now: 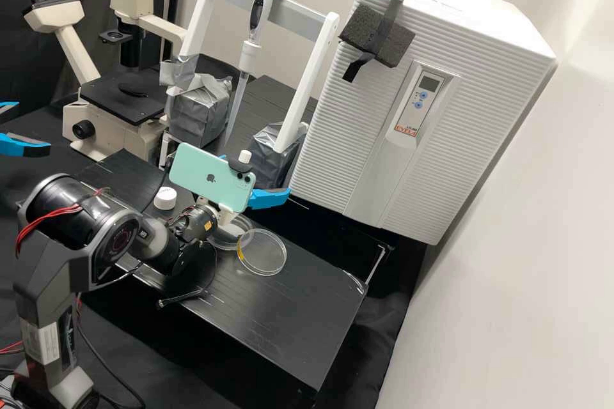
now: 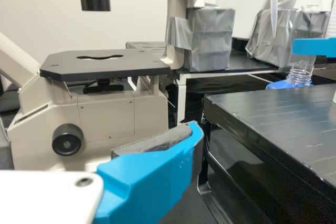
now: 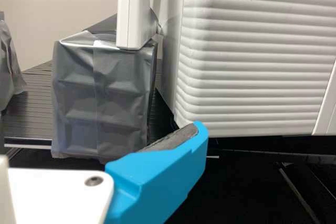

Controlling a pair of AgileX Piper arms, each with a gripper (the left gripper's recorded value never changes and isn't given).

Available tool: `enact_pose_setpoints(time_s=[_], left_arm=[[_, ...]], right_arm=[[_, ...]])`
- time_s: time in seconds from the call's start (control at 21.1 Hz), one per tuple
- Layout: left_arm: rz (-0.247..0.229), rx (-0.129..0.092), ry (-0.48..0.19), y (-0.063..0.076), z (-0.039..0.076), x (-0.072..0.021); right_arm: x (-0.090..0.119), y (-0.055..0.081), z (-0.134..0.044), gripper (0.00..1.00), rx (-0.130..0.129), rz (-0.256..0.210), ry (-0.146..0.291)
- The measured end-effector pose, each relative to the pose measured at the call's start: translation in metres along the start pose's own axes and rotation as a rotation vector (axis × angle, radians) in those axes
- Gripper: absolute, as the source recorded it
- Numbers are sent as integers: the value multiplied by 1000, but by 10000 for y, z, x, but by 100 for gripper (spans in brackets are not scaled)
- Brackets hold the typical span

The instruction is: Close the bottle

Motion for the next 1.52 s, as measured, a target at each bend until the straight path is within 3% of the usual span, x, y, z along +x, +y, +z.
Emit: enact_pose_setpoints(time_s=[0.19,0.43,0.52,0.71,0.9,1.23,1.52], left_arm=[[-52,-33,14,-111,-41,18],[-61,-38,14,-129,-44,24],[-65,-40,12,-136,-43,27],[-73,-39,-6,-151,-10,39],[-70,-29,-40,-132,38,90],[-49,-15,-53,-76,37,148],[-58,-17,-63,-90,35,197]], right_arm=[[0,0,0,100,0,0,0],[-51,11,-10,100,0,2,2],[-165,40,-95,100,1,10,31],[-430,13,-331,100,2,18,148],[-655,-110,-448,100,3,-31,220],[-1028,-289,-425,100,1,-121,253],[-1241,-430,-451,100,-55,-202,321]])
